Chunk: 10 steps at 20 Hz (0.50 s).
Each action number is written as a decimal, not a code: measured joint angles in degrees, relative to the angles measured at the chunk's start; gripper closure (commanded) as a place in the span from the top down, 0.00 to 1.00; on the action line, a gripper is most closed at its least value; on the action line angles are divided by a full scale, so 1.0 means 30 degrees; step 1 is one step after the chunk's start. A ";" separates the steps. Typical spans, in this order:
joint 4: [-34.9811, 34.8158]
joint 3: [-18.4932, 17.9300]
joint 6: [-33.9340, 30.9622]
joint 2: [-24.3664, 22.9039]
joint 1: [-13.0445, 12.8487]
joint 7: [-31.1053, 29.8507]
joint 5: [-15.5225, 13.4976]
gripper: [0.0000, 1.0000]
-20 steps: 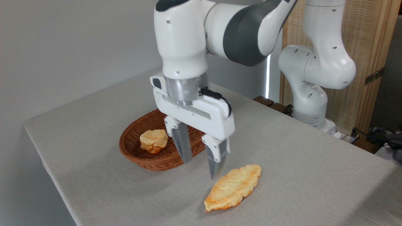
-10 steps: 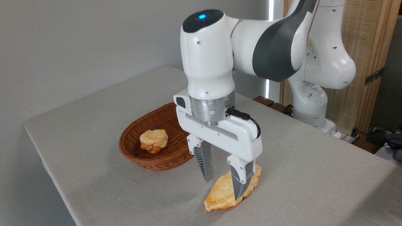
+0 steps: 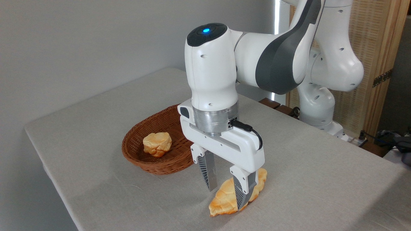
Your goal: Put bread into the basket
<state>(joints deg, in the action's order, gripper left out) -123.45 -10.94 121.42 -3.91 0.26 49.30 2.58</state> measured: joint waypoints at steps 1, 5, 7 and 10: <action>-0.0012 0.0001 0.0006 0.0049 -0.0008 0.0000 0.0000 1.00; -0.0043 0.0044 0.0015 0.0225 -0.0039 0.0000 0.0000 1.00; -0.0050 0.0085 0.0062 0.0353 -0.0052 0.0000 0.0000 1.00; -0.0056 0.0117 0.0198 0.0518 -0.0065 0.0000 0.0000 1.00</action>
<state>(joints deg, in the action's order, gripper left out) -123.62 -10.59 122.02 -2.36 0.07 49.30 2.58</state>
